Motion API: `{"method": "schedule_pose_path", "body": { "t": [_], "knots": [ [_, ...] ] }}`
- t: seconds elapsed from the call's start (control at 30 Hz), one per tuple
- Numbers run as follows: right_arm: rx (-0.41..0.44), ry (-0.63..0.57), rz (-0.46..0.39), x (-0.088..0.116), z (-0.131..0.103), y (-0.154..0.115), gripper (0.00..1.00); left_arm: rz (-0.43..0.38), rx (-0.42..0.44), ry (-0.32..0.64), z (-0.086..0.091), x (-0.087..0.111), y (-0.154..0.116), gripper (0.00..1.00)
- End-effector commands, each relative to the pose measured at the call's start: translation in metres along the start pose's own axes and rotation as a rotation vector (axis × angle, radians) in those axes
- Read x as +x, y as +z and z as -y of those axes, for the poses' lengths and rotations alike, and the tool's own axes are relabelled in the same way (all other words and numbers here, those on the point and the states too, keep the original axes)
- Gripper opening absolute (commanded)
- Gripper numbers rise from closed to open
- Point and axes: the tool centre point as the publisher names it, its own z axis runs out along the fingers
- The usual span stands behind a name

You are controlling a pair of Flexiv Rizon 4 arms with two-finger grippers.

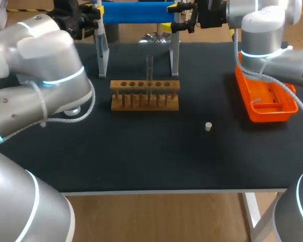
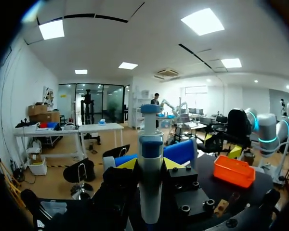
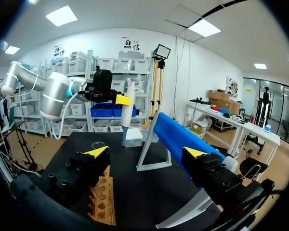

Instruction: Invert the test tube, pick up the pipette, mount the tip to pipette, aspirate from beaker and dispense into the tube, eject the tip, return the pipette, and cap with the stopper.

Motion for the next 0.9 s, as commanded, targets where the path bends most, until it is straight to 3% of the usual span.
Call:
{"method": "schedule_pose_path", "body": {
  "t": [0.03, 0.57, 0.9],
  "knots": [
    [0.002, 0.0, 0.001, 0.0, 0.0, 0.0, 1.0, 0.124, -0.01, -0.009, 0.003, 0.004, 0.013, 0.0],
    [0.002, 0.0, 0.001, 0.0, 0.0, 0.0, 1.0, 0.228, -0.056, -0.047, -0.003, 0.002, 0.037, 0.0],
    [0.002, 0.0, 0.001, 0.0, 0.0, 0.0, 1.0, 0.25, -0.083, -0.062, -0.004, -0.001, 0.051, 0.0]
  ]
}}
